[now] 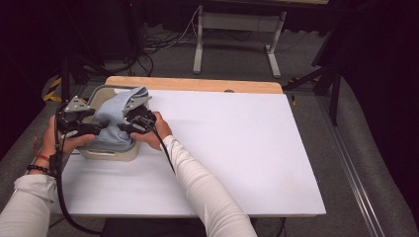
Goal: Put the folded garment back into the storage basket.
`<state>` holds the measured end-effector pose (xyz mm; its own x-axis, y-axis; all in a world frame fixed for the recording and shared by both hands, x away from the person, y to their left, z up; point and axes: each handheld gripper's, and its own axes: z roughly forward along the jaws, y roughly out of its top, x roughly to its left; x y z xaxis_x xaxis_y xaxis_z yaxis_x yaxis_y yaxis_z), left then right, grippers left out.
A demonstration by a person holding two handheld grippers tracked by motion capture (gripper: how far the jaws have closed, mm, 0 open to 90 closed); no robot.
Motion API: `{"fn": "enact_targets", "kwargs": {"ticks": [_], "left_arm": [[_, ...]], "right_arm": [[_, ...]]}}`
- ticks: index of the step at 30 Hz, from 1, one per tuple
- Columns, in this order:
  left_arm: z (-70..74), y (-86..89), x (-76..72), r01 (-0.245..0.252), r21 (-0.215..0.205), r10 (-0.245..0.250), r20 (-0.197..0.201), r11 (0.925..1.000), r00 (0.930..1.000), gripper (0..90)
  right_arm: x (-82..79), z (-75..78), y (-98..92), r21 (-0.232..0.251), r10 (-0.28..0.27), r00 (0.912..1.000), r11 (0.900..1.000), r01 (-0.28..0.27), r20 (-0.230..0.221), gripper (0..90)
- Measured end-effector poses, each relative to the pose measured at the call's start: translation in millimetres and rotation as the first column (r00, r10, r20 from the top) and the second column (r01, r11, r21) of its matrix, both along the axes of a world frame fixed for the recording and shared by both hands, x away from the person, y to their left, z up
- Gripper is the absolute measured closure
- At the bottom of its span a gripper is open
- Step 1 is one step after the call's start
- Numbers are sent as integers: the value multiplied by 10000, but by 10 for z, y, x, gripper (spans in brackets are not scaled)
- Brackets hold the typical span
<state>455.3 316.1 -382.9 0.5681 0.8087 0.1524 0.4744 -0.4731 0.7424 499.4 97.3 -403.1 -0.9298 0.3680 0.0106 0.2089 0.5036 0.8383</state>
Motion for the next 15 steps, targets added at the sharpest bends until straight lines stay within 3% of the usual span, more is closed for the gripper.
{"fn": "enact_targets", "kwargs": {"ticks": [2, 6, 9, 10, 13, 15], "left_arm": [[-11, -27, 2, -91, 646, 90, 28, 9979, 10000, 488], [-3, -15, 29, -345, 708, 344, 30, 9969, 9994, 631], [-6, -9, 41, -397, 868, 396, 30, 9954, 9992, 675], [-9, 1, 42, -297, 793, 298, 0, 9964, 9996, 731], [-15, 19, 38, -256, 609, 260, -53, 9978, 9996, 754], [-10, 27, 36, -242, 588, 239, 70, 9980, 9997, 766]], "right_arm": [[-2, 1, -1, -116, -34, 10000, 9999, 34, 60, 700], [-2, -5, -11, -223, -155, 9998, 9996, 158, 111, 627], [7, 4, -42, -234, -313, 9995, 9992, 313, 32, 526], [8, 17, -66, -275, -301, 9995, 9992, 302, 57, 524], [30, 102, -205, -164, -364, 9993, 9992, 365, 95, 541], [39, 178, -322, 145, -432, 9987, 9990, 428, 272, 629]]}}
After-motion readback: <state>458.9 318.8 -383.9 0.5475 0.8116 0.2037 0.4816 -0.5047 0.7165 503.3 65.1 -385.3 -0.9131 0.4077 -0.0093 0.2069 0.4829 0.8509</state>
